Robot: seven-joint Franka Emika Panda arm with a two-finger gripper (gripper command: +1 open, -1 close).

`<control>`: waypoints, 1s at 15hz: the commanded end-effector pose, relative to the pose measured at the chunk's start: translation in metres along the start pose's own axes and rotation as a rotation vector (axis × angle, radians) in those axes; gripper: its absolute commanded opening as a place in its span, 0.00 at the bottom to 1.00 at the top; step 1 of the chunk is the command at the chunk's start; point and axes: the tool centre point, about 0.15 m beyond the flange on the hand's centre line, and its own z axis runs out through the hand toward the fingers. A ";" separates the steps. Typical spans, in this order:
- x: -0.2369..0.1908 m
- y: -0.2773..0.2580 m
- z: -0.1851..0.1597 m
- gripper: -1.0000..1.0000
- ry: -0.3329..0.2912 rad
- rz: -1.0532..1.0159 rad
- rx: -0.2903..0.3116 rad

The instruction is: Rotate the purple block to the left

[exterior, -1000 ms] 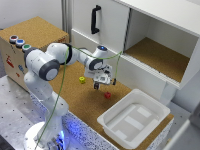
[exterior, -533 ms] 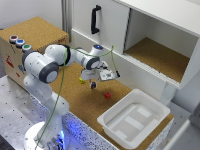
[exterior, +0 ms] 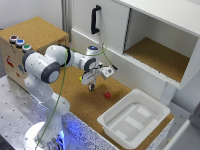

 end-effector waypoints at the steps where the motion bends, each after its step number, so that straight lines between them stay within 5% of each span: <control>1: -0.002 -0.012 -0.030 1.00 -0.033 0.037 -0.058; 6: -0.016 -0.043 -0.082 1.00 0.005 0.192 -0.040; 13: -0.070 -0.048 -0.084 1.00 0.115 0.914 0.118; 15: -0.099 -0.029 -0.073 1.00 0.084 1.187 0.163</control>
